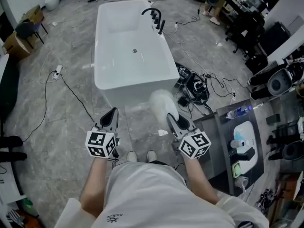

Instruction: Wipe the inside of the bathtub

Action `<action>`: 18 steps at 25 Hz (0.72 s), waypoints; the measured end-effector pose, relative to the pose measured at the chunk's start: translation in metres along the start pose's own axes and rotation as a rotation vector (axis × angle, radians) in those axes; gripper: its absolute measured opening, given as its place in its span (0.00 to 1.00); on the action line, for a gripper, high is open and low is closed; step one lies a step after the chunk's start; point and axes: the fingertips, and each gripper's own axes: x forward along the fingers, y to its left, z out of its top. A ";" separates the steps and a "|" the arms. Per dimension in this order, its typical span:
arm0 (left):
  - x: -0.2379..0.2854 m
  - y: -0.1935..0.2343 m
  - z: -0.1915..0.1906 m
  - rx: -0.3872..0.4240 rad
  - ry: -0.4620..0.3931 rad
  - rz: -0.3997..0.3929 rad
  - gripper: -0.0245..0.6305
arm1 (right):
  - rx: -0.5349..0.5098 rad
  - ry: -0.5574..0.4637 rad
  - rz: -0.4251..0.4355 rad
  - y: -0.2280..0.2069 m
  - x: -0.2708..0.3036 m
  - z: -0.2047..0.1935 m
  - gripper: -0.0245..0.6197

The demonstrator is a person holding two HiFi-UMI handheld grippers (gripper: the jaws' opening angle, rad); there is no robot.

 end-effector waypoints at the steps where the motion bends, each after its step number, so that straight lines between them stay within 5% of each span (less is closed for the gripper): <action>1: -0.001 0.000 0.000 -0.001 -0.002 -0.005 0.06 | 0.003 -0.003 -0.004 0.001 0.000 0.000 0.20; 18: -0.004 0.022 -0.015 -0.001 0.004 -0.061 0.06 | 0.028 -0.009 -0.092 0.010 0.006 -0.008 0.20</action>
